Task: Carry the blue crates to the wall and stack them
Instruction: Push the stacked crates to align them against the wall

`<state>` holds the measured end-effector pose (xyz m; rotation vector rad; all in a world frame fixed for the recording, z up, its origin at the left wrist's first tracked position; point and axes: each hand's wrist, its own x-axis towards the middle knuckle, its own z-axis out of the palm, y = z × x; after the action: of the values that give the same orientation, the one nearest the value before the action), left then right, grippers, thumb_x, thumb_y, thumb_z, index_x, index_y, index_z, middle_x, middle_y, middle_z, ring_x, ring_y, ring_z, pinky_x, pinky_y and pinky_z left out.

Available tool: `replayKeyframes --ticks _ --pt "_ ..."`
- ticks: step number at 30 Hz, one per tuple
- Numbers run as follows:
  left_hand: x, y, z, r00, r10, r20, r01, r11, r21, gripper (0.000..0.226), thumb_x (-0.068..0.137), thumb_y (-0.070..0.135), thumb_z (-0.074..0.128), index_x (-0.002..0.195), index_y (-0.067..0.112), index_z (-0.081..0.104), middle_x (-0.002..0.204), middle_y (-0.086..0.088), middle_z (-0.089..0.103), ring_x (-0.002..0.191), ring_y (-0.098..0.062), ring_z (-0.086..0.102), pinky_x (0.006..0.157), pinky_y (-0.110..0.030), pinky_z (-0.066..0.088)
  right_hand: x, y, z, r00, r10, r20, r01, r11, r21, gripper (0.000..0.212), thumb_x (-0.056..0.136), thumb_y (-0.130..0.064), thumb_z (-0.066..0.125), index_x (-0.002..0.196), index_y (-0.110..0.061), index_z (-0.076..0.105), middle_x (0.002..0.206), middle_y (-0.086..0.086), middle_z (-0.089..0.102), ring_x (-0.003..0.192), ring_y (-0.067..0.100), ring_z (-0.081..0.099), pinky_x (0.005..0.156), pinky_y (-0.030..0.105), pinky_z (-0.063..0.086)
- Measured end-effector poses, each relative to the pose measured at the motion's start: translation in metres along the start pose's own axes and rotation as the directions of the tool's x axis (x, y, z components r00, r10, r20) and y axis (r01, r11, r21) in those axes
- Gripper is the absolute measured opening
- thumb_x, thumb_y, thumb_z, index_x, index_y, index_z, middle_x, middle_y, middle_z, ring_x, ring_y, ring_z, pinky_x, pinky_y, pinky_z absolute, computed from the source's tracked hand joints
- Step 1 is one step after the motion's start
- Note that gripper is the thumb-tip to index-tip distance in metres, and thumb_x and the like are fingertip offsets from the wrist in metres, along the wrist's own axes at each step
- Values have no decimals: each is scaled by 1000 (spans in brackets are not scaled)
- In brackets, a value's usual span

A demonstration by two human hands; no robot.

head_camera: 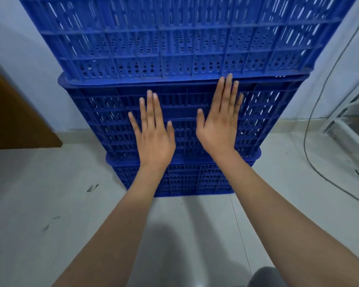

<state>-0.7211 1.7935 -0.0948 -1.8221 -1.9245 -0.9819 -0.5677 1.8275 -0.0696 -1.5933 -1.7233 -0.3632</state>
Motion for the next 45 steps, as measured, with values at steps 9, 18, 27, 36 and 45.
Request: replayKeyframes --ticks 9,18,27,36,45 --pt "-157 -55 117 896 15 444 -115 973 199 82 97 29 45 157 7 -6 166 -5 -13 154 -21 -8 123 -53 4 -197 55 112 875 90 476 -1 983 -183 69 102 -40 23 156 -1 4 165 11 -6 153 24 -1 123 47 9" --pt "-148 -73 155 937 -2 350 -51 988 144 85 86 -6 38 157 4 -8 166 -7 -10 153 -22 -9 125 -39 12 -191 45 155 889 152 432 -66 976 -209 80 91 -18 49 153 9 5 162 25 -4 152 34 1 124 46 13" --pt "-147 -58 161 933 -111 343 80 991 104 90 84 -5 47 158 5 -4 166 -8 -9 154 -24 -7 123 -44 21 -188 62 151 875 72 479 26 981 -194 93 80 -12 58 154 6 5 163 22 -4 152 31 1 124 45 14" --pt "-146 -53 144 898 -131 420 40 975 219 99 88 12 53 154 6 -20 163 -6 -24 152 -22 -18 123 -50 8 -187 51 138 859 117 498 -18 980 -199 93 82 -16 56 154 4 1 163 19 -7 153 30 -3 124 44 11" --pt "-180 -60 129 887 -129 444 25 972 233 99 87 16 53 155 9 -18 164 -8 -23 152 -25 -16 123 -52 0 -192 61 131 839 95 535 57 964 -261 105 77 -9 60 154 -1 -11 163 14 -18 152 26 -14 124 48 0"
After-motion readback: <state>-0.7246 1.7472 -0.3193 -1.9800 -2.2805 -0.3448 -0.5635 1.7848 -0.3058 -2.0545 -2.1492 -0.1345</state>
